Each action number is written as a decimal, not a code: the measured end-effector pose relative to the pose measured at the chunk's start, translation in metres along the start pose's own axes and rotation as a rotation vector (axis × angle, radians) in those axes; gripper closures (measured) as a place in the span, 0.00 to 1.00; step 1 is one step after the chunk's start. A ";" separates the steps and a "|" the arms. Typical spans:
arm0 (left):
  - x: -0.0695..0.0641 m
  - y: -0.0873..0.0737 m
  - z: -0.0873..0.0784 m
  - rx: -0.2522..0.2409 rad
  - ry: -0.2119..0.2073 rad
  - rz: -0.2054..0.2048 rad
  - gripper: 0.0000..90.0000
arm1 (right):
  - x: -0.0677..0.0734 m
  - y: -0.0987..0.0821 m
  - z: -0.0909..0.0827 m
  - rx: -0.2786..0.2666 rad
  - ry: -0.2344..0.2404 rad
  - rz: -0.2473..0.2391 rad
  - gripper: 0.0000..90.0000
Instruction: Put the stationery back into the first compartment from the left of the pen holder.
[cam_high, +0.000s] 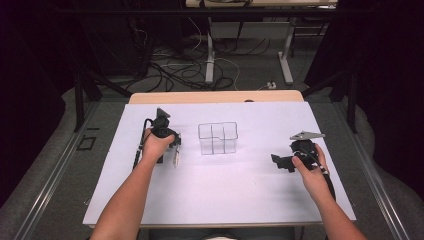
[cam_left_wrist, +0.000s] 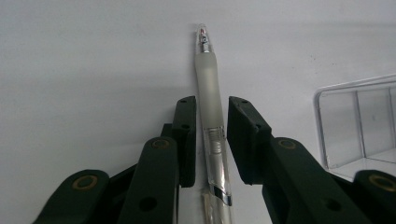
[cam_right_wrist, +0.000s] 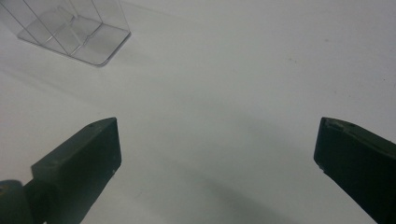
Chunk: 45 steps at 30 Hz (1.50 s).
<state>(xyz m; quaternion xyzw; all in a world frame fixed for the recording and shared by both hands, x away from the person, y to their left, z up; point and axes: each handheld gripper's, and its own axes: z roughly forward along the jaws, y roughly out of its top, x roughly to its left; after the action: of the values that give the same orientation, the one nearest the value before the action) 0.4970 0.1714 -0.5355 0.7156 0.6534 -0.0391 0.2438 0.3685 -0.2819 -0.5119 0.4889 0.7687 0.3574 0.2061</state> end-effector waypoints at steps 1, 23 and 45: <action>0.000 0.000 0.000 0.001 -0.002 -0.002 0.82 | 0.000 0.000 0.000 0.000 0.001 -0.001 0.01; 0.000 0.000 0.000 0.018 -0.007 -0.037 0.89 | 0.000 -0.001 0.001 0.008 0.003 0.000 0.01; -0.001 -0.001 -0.012 -0.041 -0.032 -0.032 0.89 | 0.000 -0.001 0.002 0.007 -0.002 0.002 0.01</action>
<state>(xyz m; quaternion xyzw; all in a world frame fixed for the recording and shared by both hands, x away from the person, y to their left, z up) 0.4933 0.1749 -0.5250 0.6990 0.6616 -0.0411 0.2682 0.3689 -0.2819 -0.5138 0.4909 0.7691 0.3543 0.2048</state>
